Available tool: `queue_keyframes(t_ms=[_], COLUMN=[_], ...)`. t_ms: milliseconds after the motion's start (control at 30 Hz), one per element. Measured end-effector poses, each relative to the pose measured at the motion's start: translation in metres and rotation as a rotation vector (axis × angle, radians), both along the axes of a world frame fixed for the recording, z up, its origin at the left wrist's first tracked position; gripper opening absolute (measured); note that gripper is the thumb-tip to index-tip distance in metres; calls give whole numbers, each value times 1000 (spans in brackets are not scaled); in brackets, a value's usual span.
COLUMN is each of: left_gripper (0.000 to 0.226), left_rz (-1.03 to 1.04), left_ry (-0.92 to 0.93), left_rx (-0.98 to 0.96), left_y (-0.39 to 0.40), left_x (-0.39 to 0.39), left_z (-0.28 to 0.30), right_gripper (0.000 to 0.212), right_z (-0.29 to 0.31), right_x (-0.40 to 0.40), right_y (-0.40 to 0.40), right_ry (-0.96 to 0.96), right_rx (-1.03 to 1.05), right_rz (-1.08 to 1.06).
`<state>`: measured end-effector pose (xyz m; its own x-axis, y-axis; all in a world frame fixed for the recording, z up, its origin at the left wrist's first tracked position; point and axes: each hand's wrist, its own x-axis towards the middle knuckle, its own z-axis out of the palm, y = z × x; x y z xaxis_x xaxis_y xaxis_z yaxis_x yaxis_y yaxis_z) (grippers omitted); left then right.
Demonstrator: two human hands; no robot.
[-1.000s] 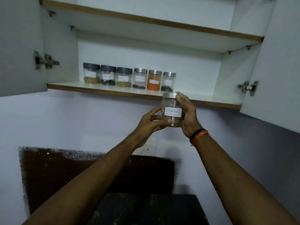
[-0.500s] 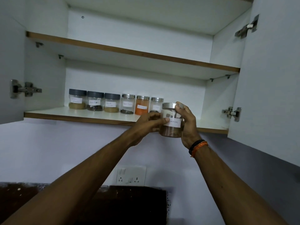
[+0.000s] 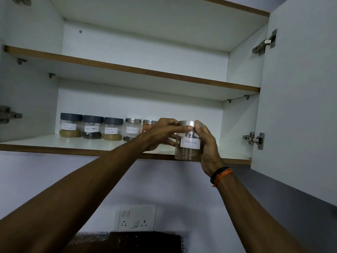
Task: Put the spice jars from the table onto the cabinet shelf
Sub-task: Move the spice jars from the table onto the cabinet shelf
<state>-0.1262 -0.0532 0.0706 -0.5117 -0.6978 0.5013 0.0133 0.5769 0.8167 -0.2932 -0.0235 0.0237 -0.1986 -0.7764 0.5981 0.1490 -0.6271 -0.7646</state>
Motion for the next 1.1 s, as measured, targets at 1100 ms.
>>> queue_keyframes(t_ms=[1100], left_gripper=[51], left_rz=[117], left_ry=[-145], left_rx=[0], left_y=[-116], left_x=[-53], left_z=[19], right_gripper=[44], right_z=[-49], right_x=[-77], right_y=[-91], right_ry=[964], right_rx=[57], right_rz=[-1323])
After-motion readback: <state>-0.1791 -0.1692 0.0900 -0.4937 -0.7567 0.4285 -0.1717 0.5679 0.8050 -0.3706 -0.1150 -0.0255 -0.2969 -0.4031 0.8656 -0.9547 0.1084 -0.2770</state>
